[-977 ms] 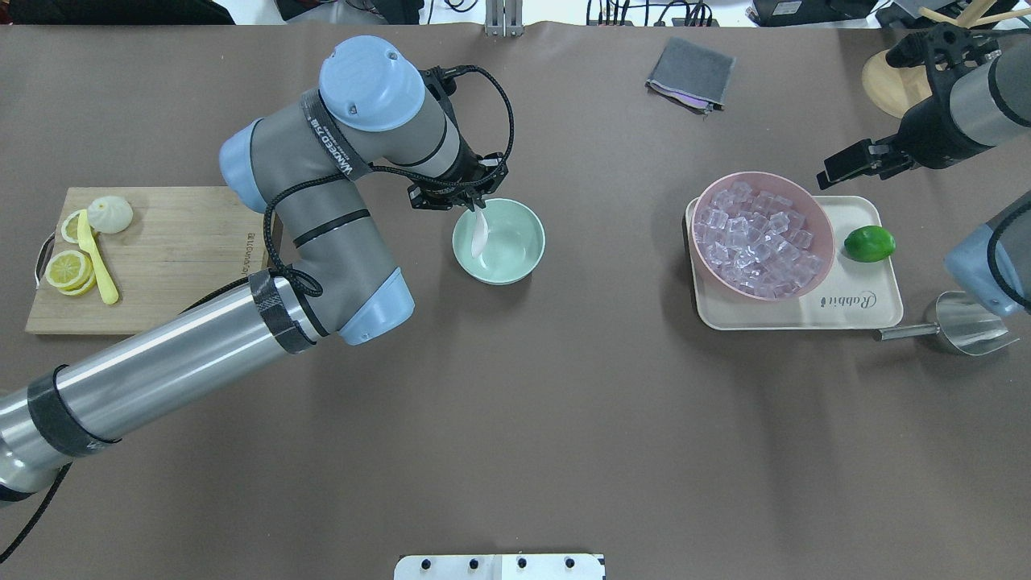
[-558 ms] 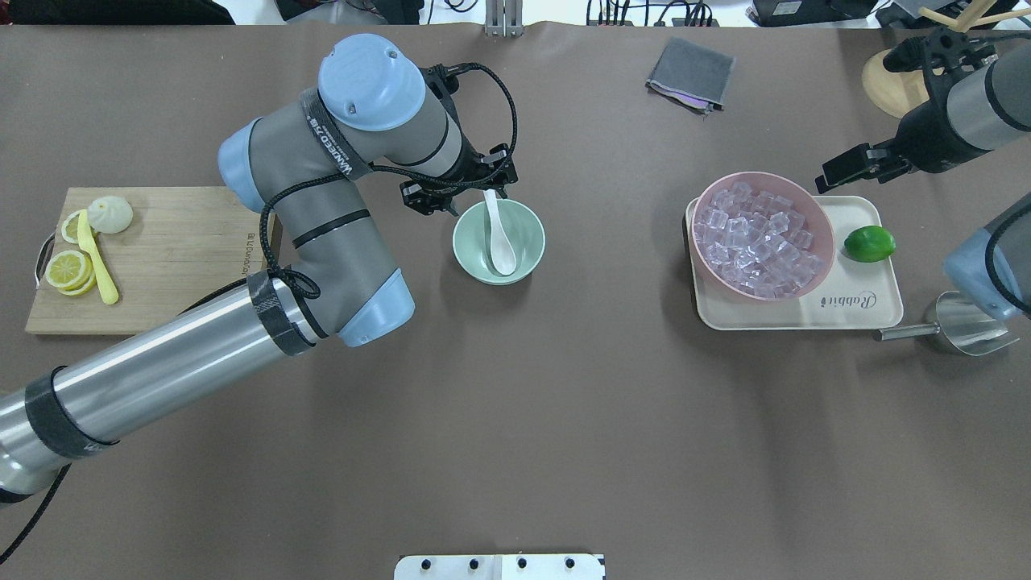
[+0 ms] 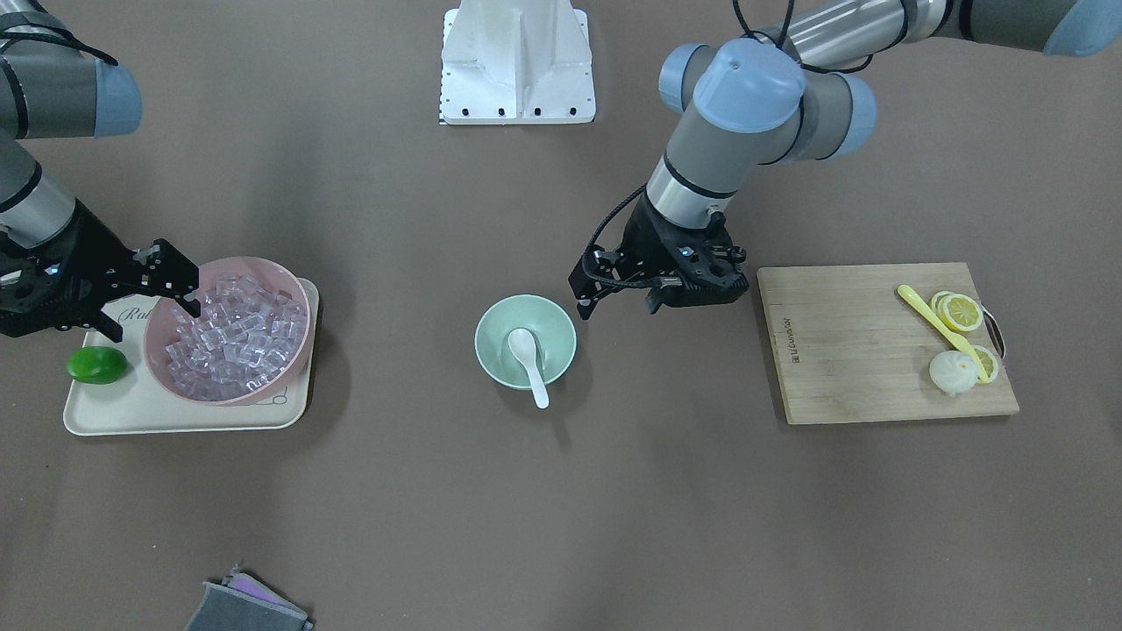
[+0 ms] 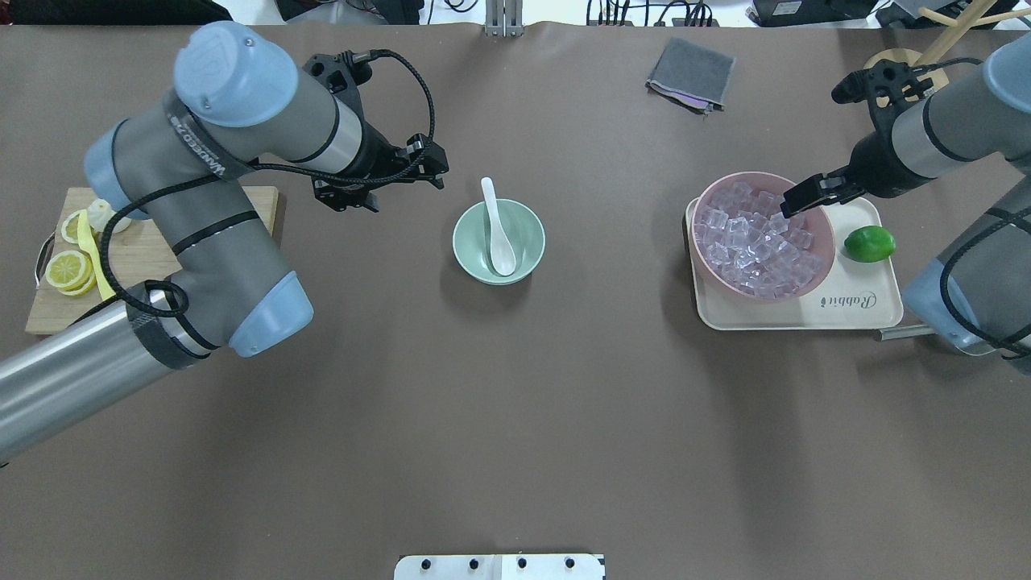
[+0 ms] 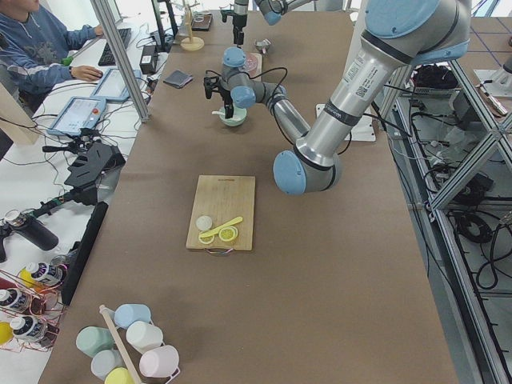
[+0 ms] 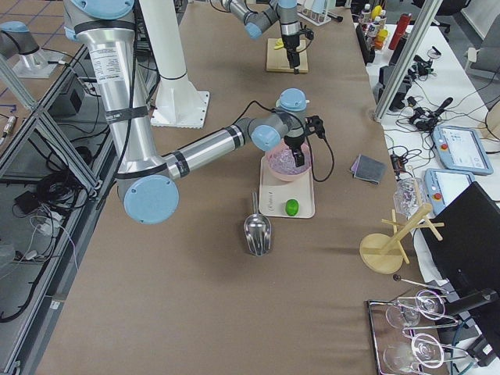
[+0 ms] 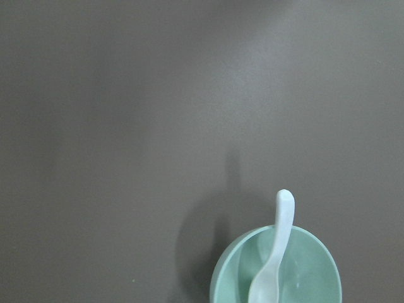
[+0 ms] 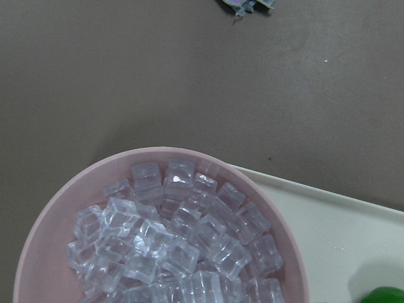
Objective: Put spoon and ice into bowl
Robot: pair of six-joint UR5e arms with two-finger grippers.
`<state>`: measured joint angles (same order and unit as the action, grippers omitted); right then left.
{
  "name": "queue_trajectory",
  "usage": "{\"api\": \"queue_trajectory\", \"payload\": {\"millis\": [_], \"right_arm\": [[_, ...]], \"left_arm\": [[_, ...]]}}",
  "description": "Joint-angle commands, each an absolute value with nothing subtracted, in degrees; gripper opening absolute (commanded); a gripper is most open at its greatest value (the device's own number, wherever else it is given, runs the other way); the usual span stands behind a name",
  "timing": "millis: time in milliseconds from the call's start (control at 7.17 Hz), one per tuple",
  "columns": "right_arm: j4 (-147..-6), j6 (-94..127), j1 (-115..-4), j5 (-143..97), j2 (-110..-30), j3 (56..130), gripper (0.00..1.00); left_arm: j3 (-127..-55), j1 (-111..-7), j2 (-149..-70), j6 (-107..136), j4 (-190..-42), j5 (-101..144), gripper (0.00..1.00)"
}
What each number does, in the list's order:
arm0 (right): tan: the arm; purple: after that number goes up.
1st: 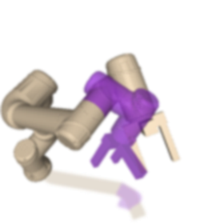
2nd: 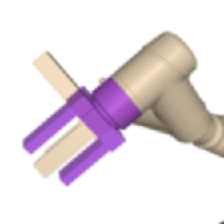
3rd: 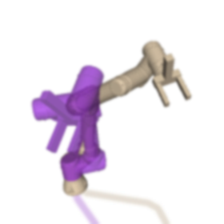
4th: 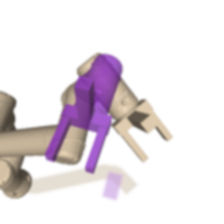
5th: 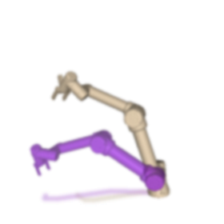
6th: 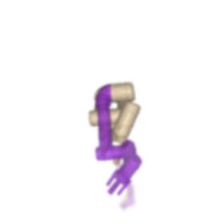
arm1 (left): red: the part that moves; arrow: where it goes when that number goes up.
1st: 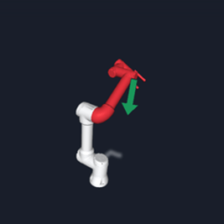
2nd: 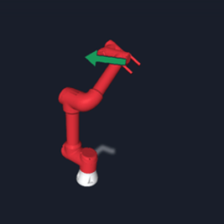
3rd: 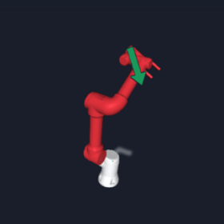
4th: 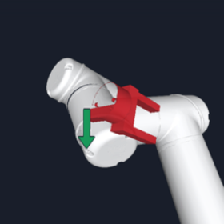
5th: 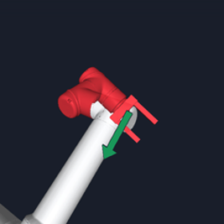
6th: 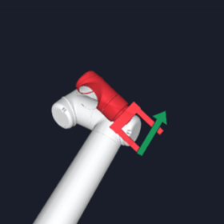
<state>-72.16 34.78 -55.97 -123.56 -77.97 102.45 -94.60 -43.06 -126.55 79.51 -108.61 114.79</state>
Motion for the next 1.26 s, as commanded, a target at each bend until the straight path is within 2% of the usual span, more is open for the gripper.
{"api": "queue_trajectory", "payload": {"millis": [0,1116], "right_arm": [[-72.16,35.68,-53.71,-123.05,-77.96,101.96,0.85],[-72.25,35.77,-52.29,-122.69,-75.07,96.25,0.8]], "left_arm": [[-96.15,-43.95,-124.54,78.05,-108.54,115.58,0.97],[-95.8,-43.86,-123.67,78.05,-108.81,115.31,0.97]]}}
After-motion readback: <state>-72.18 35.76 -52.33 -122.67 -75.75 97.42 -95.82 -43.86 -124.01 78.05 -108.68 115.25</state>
